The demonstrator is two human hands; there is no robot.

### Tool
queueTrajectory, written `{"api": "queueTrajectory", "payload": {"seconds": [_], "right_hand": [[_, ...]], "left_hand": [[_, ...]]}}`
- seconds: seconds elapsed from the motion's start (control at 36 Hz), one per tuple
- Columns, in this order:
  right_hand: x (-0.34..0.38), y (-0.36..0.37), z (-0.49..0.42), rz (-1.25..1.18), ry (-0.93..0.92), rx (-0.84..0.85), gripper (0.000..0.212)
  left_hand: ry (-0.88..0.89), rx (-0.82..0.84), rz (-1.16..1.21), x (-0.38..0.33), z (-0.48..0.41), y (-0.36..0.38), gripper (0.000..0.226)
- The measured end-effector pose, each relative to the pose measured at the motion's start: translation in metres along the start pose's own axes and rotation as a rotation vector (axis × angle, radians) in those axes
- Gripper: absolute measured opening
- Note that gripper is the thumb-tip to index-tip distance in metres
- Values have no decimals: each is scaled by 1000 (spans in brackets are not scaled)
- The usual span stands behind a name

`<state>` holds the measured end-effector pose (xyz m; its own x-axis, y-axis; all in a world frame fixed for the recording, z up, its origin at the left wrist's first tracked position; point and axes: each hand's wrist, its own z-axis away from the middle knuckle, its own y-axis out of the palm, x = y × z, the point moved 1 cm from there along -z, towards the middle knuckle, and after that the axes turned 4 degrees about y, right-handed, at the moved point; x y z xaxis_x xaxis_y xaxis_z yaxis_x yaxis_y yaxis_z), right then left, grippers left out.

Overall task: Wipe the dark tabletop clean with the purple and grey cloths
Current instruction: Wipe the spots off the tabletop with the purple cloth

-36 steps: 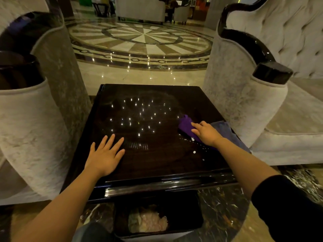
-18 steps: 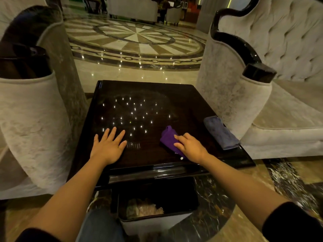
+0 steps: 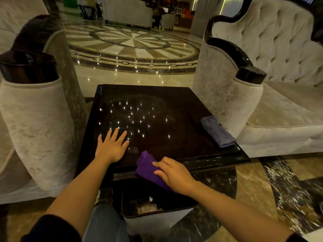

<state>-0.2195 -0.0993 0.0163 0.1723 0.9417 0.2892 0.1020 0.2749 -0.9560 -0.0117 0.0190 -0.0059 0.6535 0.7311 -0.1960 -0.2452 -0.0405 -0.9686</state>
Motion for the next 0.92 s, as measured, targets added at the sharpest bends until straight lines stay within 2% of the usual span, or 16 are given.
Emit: {"api": "queueTrajectory", "payload": {"seconds": [0.11, 0.28, 0.44, 0.5, 0.56, 0.61, 0.64, 0.69, 0.75, 0.83, 0.92], "right_hand": [[2, -12, 4, -7, -58, -53, 42], [-5, -41, -3, -73, -39, -115, 40], [-14, -73, -13, -107, -25, -71, 40], [-15, -80, -17, -110, -29, -54, 40], [-16, -85, -20, -130, -36, -30, 40], [-16, -89, -24, -152, -41, -4, 40], [-16, -91, -27, -166, -43, 3, 39], [-17, -93, -32, -206, -44, 6, 36], [-19, -95, -38, -248, -43, 3, 29], [-24, -98, -46, -327, -26, 0, 20], [-30, -103, -53, -340, 7, 12, 31]], "left_hand": [[2, -4, -8, 1, 0, 3, 55], [-4, 33, 7, -1, -1, 6, 55], [-47, 76, 27, -10, -6, -20, 51], [-20, -6, 126, -20, -6, -34, 45], [34, -45, 444, -35, -2, -49, 42], [109, 71, 843, -52, 5, -63, 38], [148, 148, 959, -59, 9, -70, 35], [232, 261, 1022, -71, 14, -80, 30], [295, 288, 990, -79, 16, -87, 24], [318, 221, 898, -85, 13, -91, 14], [348, 141, 895, -86, 9, -92, 13]]}}
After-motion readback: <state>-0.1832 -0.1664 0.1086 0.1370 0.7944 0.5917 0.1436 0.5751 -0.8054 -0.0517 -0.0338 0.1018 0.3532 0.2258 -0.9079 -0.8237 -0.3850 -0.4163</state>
